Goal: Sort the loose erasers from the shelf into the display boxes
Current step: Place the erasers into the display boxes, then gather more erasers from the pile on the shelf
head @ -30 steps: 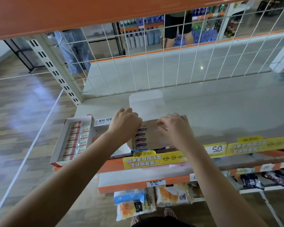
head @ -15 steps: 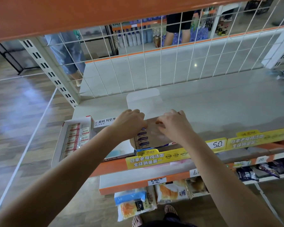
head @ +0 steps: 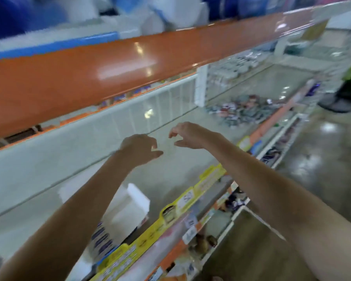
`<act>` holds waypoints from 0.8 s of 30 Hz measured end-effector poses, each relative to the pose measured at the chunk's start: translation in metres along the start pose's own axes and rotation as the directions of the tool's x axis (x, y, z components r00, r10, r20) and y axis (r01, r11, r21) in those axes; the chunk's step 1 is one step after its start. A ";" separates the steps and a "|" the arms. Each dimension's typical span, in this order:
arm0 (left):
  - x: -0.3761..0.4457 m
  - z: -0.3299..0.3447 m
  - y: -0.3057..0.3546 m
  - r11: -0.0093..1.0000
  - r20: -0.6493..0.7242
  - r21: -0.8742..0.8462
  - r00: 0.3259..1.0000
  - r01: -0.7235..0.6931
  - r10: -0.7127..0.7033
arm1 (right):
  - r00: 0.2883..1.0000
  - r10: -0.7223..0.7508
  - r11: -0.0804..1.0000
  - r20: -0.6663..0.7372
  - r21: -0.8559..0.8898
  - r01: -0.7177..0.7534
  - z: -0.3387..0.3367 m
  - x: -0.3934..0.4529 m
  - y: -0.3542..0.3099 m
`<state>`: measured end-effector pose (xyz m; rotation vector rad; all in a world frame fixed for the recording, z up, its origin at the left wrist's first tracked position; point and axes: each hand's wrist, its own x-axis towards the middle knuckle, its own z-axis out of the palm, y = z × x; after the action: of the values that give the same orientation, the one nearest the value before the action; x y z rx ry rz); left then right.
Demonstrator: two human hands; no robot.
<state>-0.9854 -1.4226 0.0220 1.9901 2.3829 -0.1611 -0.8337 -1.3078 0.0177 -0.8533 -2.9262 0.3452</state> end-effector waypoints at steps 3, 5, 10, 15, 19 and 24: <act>0.053 -0.010 0.057 0.999 -0.046 -0.038 0.998 -0.036 0.035 | 0.999 0.051 0.997 -0.006 -0.056 -0.051 -0.012 -0.009 0.063; 0.090 -0.012 0.096 0.997 -0.077 -0.043 0.995 -0.064 0.061 | 0.995 0.096 0.991 -0.007 -0.093 -0.097 -0.017 -0.012 0.109; 0.177 -0.008 0.183 0.992 -0.118 -0.080 0.989 -0.101 0.091 | 0.977 0.212 0.977 0.002 -0.012 -0.212 -0.024 -0.018 0.225; 0.235 0.020 0.225 0.990 -0.077 -0.140 0.997 -0.015 0.005 | 0.962 0.266 0.962 0.061 0.040 -0.269 -0.013 -0.024 0.299; 0.252 0.046 0.227 0.987 -0.017 -0.141 0.996 0.082 -0.085 | 0.982 0.180 0.983 0.059 -0.045 -0.177 0.003 -0.015 0.323; 0.267 0.059 0.224 0.966 0.005 -0.207 0.987 0.156 -0.158 | 0.992 0.123 0.987 -0.007 -0.101 -0.123 0.012 0.001 0.333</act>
<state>-0.8160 -1.1281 -0.0746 1.7181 2.4487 0.0914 -0.6628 -1.0368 -0.0718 -1.0499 -2.9195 0.2060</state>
